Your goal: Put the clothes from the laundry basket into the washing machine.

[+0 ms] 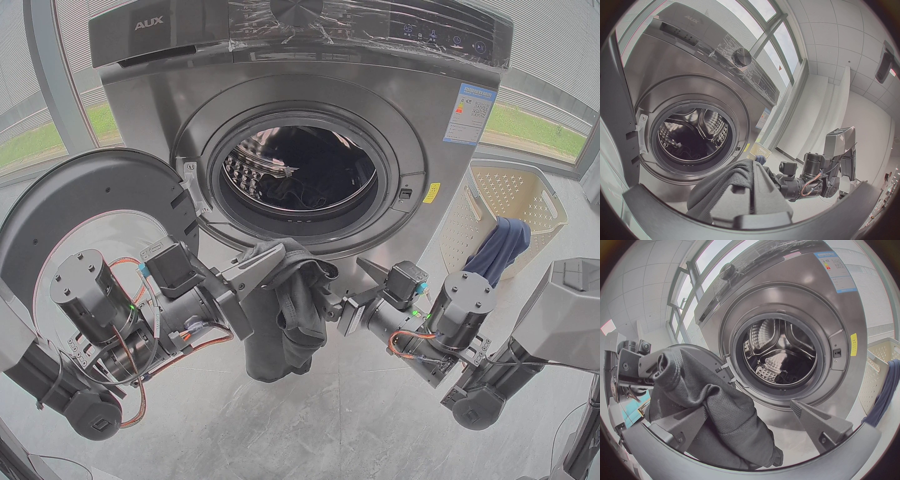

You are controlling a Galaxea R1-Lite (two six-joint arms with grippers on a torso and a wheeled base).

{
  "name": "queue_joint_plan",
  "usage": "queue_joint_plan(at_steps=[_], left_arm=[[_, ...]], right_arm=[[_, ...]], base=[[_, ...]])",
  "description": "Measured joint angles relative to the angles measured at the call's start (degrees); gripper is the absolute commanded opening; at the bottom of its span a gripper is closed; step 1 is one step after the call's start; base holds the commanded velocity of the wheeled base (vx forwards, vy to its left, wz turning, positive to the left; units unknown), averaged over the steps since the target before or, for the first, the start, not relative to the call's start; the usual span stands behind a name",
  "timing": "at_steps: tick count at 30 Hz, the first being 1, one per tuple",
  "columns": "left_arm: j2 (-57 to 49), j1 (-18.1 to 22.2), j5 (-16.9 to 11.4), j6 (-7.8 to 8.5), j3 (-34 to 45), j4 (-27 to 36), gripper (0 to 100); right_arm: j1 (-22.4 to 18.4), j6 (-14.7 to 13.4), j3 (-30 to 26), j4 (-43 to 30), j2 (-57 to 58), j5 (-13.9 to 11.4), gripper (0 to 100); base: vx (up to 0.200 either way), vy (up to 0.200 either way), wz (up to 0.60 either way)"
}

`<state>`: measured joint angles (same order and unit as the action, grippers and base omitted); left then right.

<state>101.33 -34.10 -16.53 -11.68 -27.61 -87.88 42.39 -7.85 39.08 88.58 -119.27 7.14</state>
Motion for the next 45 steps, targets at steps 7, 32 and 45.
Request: queue_joint_plan(at_steps=[7,32,45], left_arm=[[-0.1,0.0,0.0,0.0,0.1,0.0,0],[-0.3,0.0,-0.1,-0.15,-0.7,-0.2,0],[-0.2,0.0,0.0,-0.15,-0.7,-0.3,0]], right_arm=[[-2.5,0.0,0.8,0.0,0.6,0.1,100],[-2.9,-0.1,1.1,0.0,-6.4,0.0,100],[-0.9,0.4,0.3,0.0,-2.0,-0.2,100]], base=[[0.0,0.0,0.0],[0.0,0.0,0.0],[0.0,0.0,0.0]])
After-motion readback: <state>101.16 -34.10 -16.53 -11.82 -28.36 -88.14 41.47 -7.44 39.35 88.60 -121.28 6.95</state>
